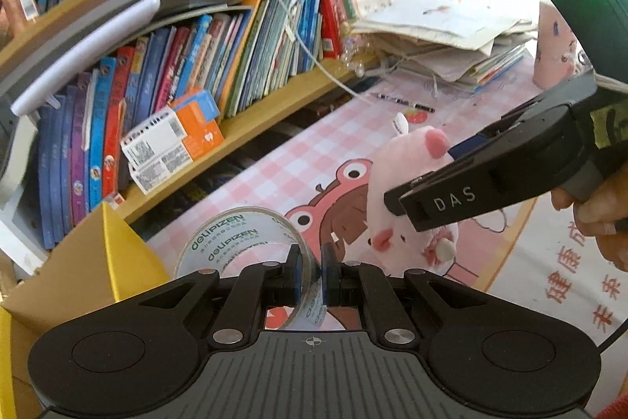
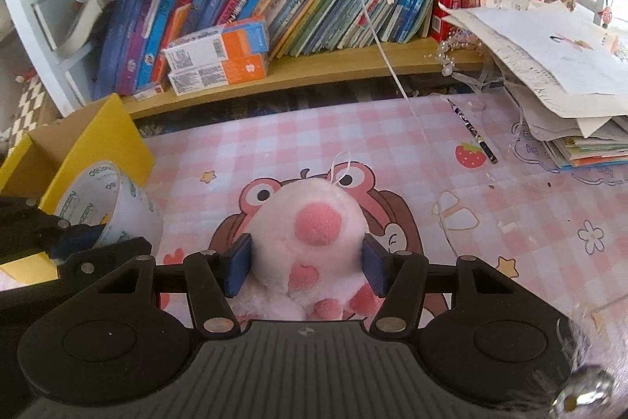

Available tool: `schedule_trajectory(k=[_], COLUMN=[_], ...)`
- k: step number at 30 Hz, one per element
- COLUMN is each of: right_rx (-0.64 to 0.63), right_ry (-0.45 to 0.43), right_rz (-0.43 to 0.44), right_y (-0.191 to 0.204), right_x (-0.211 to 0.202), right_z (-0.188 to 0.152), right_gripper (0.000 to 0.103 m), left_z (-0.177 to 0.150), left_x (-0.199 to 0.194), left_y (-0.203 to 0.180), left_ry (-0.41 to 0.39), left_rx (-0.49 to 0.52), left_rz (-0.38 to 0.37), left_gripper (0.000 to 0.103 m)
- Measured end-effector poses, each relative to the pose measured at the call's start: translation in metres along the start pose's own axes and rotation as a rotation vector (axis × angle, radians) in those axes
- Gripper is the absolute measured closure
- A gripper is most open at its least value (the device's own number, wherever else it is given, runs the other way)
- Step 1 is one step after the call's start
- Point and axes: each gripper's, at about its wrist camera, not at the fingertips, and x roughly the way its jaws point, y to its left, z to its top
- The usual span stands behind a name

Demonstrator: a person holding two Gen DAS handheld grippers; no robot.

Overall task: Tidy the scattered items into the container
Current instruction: 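Lift and carry the pig in the right tool while the left carries the tape over the box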

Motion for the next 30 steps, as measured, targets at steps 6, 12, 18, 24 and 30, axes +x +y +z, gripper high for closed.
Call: schedule_trajectory(k=[6, 12, 18, 24, 30], right_rx=[-0.002, -0.007, -0.013, -0.019, -0.03], right_ry=[-0.023, -0.038, -0.054, -0.069, -0.083], right_rz=[0.002, 0.002, -0.002, -0.008, -0.011], right_y=[0.007, 0.016, 0.027, 0.038, 0.054], right_x=[-0.024, -0.044, -0.061, -0.074, -0.085], right_z=[-0.008, -0.017, -0.025, -0.032, -0.036], right_gripper=[0.047, 0.047, 0.047, 0.047, 0.047], left_z=[0.0, -0.004, -0.01, -0.017, -0.026], left_x=[-0.021, -0.041, -0.059, -0.073, -0.089], left_y=[-0.003, -0.006, -0.005, -0.001, 0.006], left_ry=[-0.032, -0.058, -0.083, -0.101, -0.119], left_rx=[0.005, 0.005, -0.009, -0.009, -0.012], left_rz=[0.003, 0.006, 0.004, -0.001, -0.001], left_gripper=[0.095, 0.095, 0.095, 0.095, 0.095])
